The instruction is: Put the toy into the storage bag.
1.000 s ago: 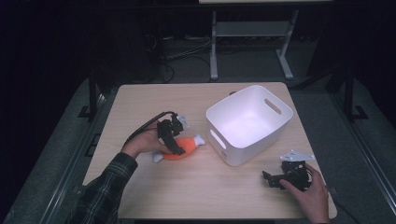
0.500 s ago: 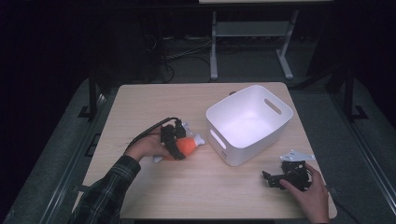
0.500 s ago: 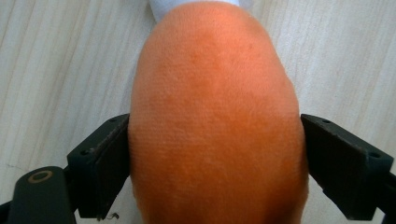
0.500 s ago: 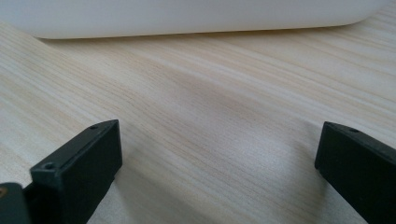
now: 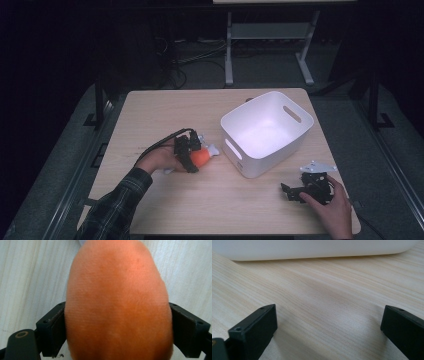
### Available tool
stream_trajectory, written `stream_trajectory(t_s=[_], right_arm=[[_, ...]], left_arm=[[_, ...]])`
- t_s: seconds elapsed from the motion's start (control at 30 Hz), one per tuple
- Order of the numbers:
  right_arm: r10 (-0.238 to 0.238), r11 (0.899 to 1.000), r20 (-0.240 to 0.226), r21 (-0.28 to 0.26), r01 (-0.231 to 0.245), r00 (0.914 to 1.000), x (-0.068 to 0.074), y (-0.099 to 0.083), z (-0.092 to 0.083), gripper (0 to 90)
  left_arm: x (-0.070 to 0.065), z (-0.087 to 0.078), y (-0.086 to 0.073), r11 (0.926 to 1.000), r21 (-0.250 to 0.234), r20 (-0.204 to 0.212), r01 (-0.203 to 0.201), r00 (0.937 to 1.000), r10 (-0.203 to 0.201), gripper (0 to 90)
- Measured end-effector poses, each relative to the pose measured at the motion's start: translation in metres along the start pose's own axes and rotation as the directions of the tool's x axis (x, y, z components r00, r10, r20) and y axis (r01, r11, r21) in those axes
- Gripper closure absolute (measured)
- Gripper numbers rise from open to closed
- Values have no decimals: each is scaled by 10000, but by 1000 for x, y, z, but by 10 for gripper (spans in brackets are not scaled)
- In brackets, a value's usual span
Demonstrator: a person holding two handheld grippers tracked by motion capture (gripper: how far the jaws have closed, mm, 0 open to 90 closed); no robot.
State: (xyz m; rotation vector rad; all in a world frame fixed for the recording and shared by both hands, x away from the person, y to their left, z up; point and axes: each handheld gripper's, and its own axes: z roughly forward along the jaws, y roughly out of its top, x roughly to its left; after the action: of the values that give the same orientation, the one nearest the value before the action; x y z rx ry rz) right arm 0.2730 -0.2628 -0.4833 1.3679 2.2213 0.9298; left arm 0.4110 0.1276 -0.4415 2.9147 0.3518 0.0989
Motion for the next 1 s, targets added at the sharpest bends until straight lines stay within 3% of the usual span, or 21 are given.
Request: stream_trajectory(t_s=[0.67, 0.8, 1.0], right_arm=[[-1, 10000, 0, 1, 1, 10000, 0, 0, 0, 2], [-1, 10000, -2, 0, 1, 10000, 0, 0, 0, 2], [1, 10000, 2, 2, -1, 10000, 0, 0, 0, 2]], left_arm=[[5, -6, -5, 9976, -334, 380, 607, 9975, -594, 189], [7, -9, -9, 9917, -852, 578, 968, 9941, -920, 191], [8, -11, -15, 9887, -943, 577, 1166, 9921, -1115, 192]])
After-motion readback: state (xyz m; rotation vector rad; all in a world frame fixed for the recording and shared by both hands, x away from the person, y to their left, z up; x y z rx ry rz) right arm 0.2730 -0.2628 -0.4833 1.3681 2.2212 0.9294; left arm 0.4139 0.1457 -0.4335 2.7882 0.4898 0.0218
